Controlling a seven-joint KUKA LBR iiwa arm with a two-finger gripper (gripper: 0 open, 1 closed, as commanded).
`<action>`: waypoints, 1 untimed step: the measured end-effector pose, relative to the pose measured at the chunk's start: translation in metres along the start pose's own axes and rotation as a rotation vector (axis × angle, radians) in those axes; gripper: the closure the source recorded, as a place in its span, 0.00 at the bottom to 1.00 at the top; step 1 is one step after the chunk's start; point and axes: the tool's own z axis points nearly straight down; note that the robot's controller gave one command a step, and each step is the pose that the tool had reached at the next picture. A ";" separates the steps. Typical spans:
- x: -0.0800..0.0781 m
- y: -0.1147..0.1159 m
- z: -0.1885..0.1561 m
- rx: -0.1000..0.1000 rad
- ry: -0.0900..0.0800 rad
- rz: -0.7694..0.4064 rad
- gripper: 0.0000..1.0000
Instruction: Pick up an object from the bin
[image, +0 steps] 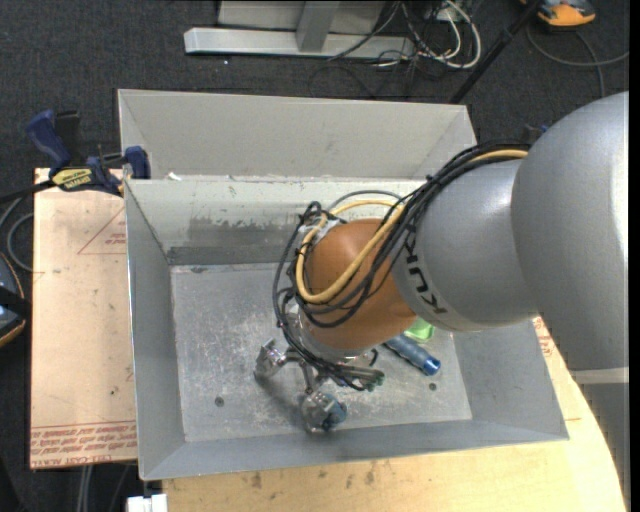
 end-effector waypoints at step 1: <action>-0.027 0.041 -0.109 0.003 -0.004 0.432 0.00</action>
Offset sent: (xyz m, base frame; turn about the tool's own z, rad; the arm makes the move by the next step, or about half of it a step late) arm -0.0059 0.0459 0.1079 0.4346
